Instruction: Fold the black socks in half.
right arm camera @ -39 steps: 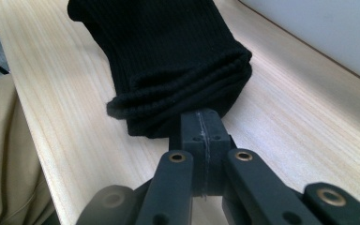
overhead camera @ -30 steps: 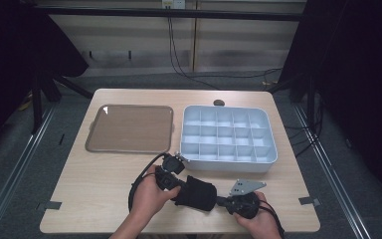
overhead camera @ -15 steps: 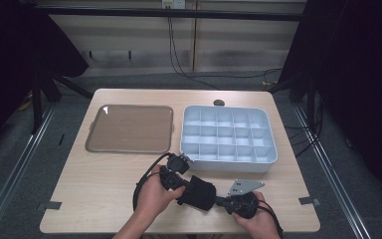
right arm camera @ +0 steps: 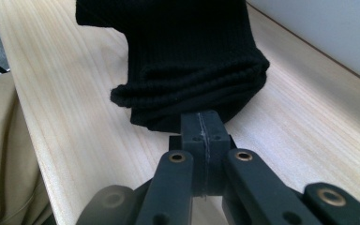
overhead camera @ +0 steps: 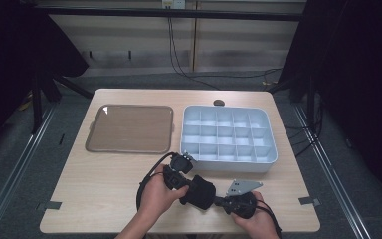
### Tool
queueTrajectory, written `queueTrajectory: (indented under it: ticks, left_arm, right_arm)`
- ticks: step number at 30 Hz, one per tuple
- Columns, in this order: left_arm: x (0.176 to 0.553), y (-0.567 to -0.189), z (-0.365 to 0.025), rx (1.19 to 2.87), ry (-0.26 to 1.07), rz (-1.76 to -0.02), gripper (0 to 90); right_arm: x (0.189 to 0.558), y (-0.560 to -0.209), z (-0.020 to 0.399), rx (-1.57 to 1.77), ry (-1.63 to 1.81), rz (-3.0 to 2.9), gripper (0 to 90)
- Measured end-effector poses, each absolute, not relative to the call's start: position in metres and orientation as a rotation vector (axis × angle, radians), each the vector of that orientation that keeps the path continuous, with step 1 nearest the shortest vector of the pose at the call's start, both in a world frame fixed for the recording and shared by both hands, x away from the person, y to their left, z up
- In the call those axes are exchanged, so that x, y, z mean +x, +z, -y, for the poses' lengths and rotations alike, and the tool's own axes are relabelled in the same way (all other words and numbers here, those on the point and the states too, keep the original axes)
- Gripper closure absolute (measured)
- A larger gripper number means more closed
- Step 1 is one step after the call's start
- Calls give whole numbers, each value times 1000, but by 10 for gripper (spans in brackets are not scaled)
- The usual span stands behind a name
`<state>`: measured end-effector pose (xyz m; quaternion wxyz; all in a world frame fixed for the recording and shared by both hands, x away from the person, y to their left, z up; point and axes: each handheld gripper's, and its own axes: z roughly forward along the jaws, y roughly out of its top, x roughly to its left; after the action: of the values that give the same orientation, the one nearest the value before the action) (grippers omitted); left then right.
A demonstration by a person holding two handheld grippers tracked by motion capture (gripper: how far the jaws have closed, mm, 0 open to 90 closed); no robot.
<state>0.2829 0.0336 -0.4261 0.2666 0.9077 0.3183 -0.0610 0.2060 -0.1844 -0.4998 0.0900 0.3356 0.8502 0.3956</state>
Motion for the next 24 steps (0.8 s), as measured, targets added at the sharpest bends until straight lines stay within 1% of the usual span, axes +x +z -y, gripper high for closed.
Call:
queueTrajectory:
  ticks: [7, 12, 15, 24]
  left_arm:
    - [282, -427, -25, 2463, -186, -842, 860]
    - [284, -427, -24, 2457, -188, -843, 859]
    - [284, -426, -22, 2459, -168, -835, 852]
    - [282, -427, -19, 2458, -186, -835, 857]
  right_arm:
    - [207, -500, 185, 991, 1173, -2525, 900]
    - [207, -500, 185, 996, 1172, -2521, 900]
    - [207, -500, 185, 997, 1173, -2521, 900]
    - [208, -500, 184, 994, 1174, -2521, 900]
